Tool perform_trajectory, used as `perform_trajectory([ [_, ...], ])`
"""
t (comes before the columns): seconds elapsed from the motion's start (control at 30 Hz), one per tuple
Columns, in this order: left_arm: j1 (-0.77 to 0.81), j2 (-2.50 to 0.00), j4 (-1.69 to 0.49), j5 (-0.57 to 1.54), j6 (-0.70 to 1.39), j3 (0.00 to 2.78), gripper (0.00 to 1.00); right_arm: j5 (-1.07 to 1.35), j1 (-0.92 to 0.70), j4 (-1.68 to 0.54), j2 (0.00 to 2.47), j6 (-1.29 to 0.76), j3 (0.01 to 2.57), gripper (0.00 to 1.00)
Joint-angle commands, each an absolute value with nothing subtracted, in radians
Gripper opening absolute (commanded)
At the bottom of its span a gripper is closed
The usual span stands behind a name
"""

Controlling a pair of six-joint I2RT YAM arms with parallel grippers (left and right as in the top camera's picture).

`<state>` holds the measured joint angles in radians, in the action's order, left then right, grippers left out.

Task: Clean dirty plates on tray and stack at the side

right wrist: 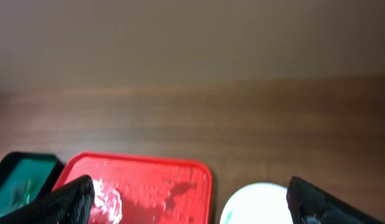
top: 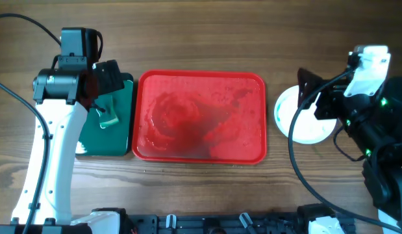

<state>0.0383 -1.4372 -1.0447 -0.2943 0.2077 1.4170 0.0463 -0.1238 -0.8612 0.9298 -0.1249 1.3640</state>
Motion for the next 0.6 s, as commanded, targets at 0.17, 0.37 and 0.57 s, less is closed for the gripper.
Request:
perform_trajectory([
  [0.17, 0.042, -1.438, -1.045, -0.304, 0.224, 1.423, 1.00, 0.000, -0.127, -0.642, 0.765, -0.048, 1.168, 1.00],
  [0.37, 0.042, -1.438, -1.045, -0.304, 0.225, 1.423, 1.00, 0.094, -0.126, -0.301, 0.509, -0.052, 0.732, 1.00],
  [0.57, 0.042, -1.438, -1.045, -0.304, 0.224, 1.423, 1.00, 0.174, -0.125, 0.017, 0.297, -0.054, 0.324, 1.00],
])
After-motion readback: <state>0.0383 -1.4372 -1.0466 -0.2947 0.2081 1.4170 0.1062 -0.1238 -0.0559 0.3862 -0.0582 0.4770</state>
